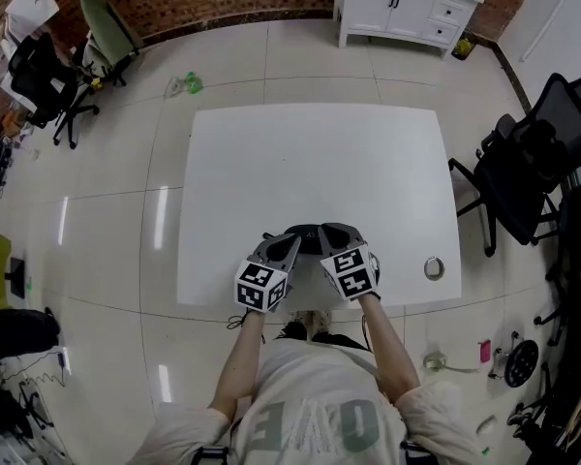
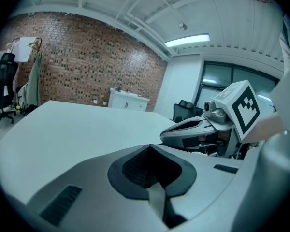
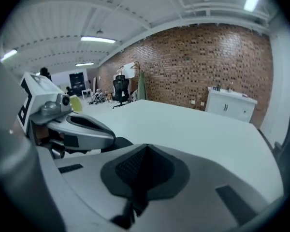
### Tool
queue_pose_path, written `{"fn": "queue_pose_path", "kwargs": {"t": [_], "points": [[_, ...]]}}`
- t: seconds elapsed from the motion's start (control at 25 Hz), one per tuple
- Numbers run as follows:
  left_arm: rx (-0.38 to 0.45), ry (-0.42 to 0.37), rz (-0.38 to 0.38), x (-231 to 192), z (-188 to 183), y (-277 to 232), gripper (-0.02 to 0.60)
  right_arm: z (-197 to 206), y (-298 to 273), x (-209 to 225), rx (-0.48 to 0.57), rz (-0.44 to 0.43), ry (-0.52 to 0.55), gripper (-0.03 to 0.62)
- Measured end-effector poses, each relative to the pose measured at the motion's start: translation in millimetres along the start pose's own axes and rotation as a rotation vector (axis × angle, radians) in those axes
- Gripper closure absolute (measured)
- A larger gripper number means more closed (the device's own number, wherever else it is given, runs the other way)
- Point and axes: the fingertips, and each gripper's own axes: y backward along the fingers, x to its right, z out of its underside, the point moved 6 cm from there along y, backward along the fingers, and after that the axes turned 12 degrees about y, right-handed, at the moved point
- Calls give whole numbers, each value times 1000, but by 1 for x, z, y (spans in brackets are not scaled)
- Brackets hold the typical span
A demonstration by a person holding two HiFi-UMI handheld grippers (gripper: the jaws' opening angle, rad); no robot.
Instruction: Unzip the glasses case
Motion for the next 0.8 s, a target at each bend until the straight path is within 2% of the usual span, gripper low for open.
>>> {"fn": "queue_pose_path", "kwargs": {"t": [0.08, 0.16, 0.28, 0.36, 0.44, 0.6, 0.76, 0.8], "points": [[40, -1, -30, -2, -6, 6, 581, -1, -1, -3, 4, -19, 29, 595], [79, 3, -46, -3, -17, 8, 581, 1, 0, -1, 23, -77, 10, 595], [64, -30, -34, 5, -27, -4, 581, 2, 1, -1, 45, -157, 16, 595], [48, -38, -33, 14, -27, -10, 581, 1, 1, -4, 39, -168, 14, 595], [57, -11, -37, 24, -26, -13, 581, -1, 3, -6, 54, -147, 12, 595], [40, -4, -40, 43, -17, -24, 581, 6, 35, -1, 144, -31, -6, 594], [-20, -20, -61, 50, -9, -37, 581, 41, 72, -3, 72, 25, -32, 590], [-43, -32, -74, 51, -9, -39, 581, 51, 76, -6, 34, 34, -23, 551]]}}
